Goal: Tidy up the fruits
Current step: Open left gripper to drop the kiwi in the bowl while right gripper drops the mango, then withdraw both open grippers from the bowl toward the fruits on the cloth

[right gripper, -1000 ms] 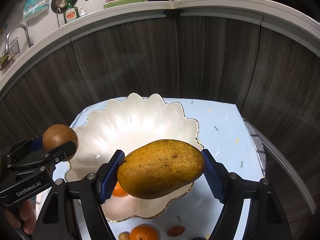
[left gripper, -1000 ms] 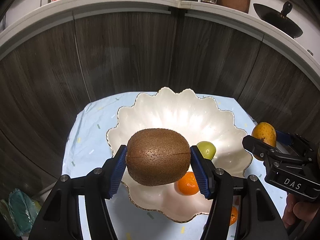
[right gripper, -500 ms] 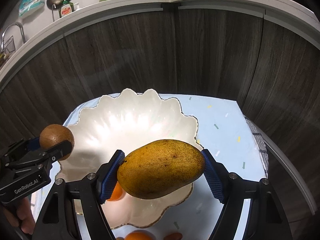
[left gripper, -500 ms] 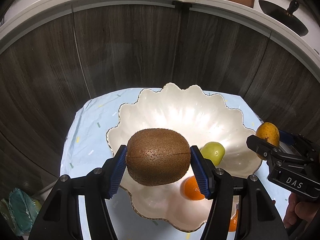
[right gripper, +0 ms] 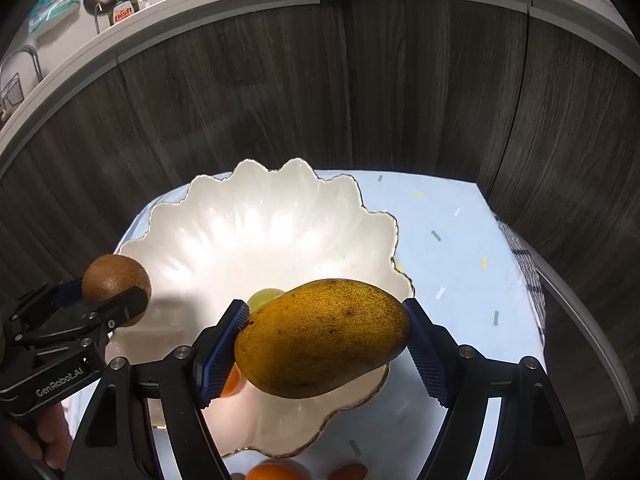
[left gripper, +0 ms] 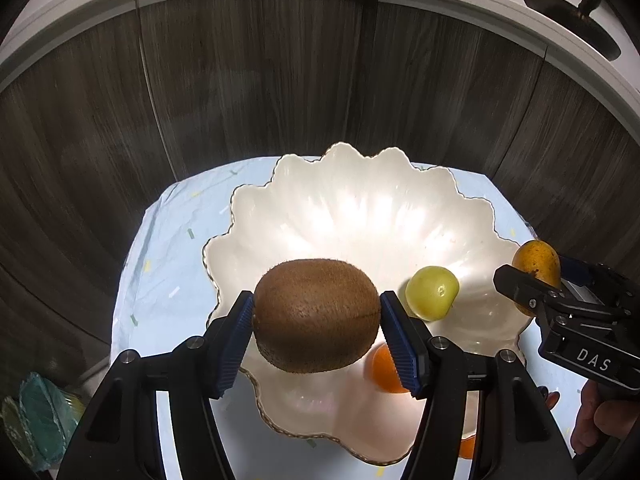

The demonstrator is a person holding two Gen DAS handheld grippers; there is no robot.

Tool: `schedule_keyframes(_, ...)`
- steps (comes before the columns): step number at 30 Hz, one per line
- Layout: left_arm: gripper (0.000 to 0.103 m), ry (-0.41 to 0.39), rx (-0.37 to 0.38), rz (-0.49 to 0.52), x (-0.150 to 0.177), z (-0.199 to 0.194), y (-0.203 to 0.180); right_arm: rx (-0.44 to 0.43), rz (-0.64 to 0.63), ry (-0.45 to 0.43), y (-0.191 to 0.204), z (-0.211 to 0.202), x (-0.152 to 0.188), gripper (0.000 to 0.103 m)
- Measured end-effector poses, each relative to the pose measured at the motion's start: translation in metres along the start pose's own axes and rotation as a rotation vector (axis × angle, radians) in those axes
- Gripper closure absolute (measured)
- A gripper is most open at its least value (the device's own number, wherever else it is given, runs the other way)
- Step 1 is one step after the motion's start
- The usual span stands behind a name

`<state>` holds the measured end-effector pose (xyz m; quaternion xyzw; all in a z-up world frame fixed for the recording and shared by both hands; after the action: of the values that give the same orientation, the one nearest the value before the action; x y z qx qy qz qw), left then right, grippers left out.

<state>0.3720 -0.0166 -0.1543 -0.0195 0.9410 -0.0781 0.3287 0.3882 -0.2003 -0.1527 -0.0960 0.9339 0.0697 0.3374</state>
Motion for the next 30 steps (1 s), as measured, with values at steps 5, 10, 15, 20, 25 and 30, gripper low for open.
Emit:
schedule_keyframes(5,0.029,-0.033,0.008,0.008,-0.007,-0.008,-0.002,-0.032,0.019,0.016,0.002,0.003,0.003,0.019)
schedule_keyframes(10,0.018,-0.050,-0.016,-0.001,-0.010,-0.014,0.002,-0.001,0.028,-0.030,-0.001,-0.008,-0.007,0.004)
schedule_keyframes(15,0.008,-0.074,-0.037,-0.010,-0.013,-0.021,0.005,0.014,0.026,-0.050,-0.001,-0.017,-0.010,0.004)
schedule_keyframes(20,0.005,-0.091,-0.050,-0.017,-0.016,-0.028,0.008,0.019,0.028,-0.063,-0.001,-0.025,-0.012,0.004)
schedule_keyframes(25,0.004,-0.104,-0.055,-0.018,-0.015,-0.039,0.008,0.025,0.032,-0.082,-0.001,-0.036,-0.014,0.004)
schedule_keyframes(30,0.004,-0.115,-0.055,-0.020,-0.015,-0.049,0.007,0.033,0.031,-0.100,0.000,-0.049,-0.014,0.004)
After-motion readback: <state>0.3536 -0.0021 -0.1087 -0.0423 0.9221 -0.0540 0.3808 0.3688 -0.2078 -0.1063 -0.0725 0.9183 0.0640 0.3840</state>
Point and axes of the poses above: each gripper's, at about its wrist camera, not at the fingertips, and z roughly the way its jaws point, y to its left, x to its underside, the point moved 8 cm from there along z, roughly the way its jaws point, and after that the axes turned 9 degrees about -z, right-handed, at the moved point
